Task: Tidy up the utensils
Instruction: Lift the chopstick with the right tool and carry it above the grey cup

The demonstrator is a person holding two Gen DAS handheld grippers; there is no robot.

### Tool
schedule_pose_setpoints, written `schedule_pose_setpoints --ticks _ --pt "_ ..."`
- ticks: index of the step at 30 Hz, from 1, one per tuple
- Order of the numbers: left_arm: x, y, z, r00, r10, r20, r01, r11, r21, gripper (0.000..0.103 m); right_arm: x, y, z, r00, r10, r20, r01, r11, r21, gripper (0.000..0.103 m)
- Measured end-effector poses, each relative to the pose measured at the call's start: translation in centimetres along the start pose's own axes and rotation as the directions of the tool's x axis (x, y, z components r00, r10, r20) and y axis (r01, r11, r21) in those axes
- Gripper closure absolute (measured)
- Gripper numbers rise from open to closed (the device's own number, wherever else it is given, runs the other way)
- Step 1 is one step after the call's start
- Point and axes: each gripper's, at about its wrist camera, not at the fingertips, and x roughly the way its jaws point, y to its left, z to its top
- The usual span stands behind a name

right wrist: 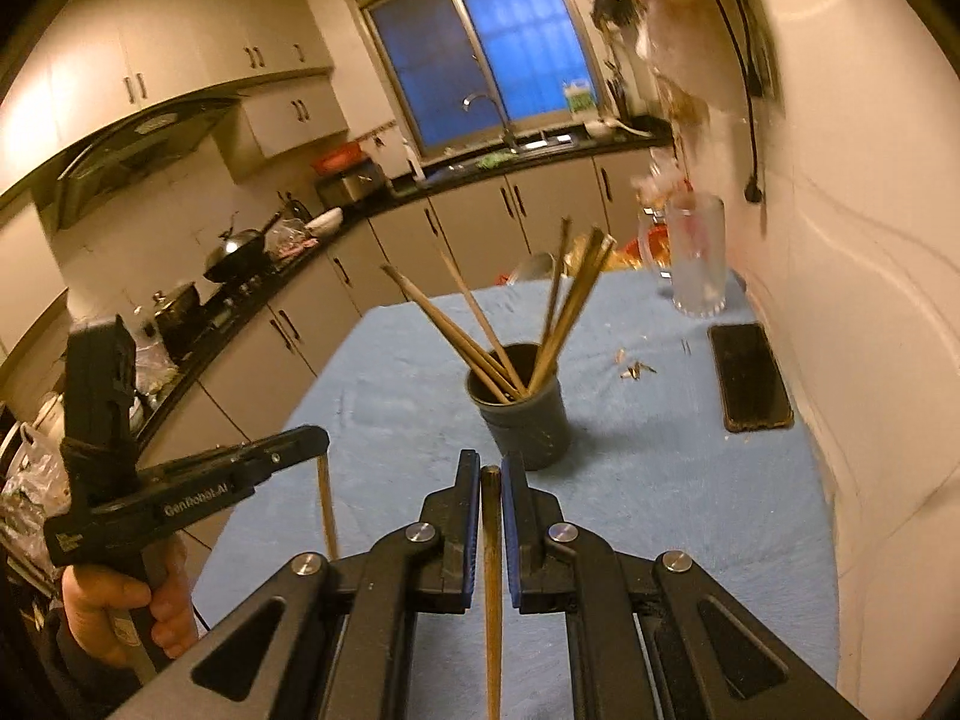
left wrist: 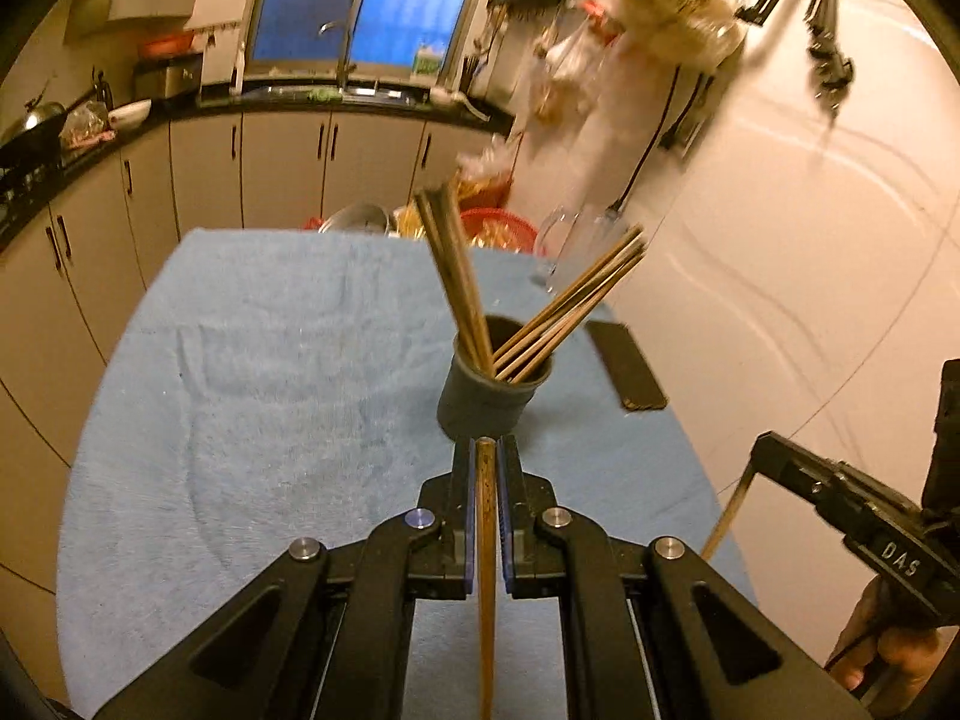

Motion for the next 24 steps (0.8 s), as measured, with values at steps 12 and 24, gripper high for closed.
schedule_pose_setpoints --ticks 12,24 --pt "-3.9 -1.4 2.1 0.992 0.018 0.123 -0.027 0.997 0.07 0.097 -4.0 1.0 1.2 0.994 0.023 0.108 -0.018 0.998 -0.052 0.095" --pt "-2.7 -0.7 3.9 0.988 0.049 0.144 -0.06 0.995 0.075 0.097 -3.9 0.6 3.2 0.992 0.007 0.125 0.004 0.996 -0.084 0.095"
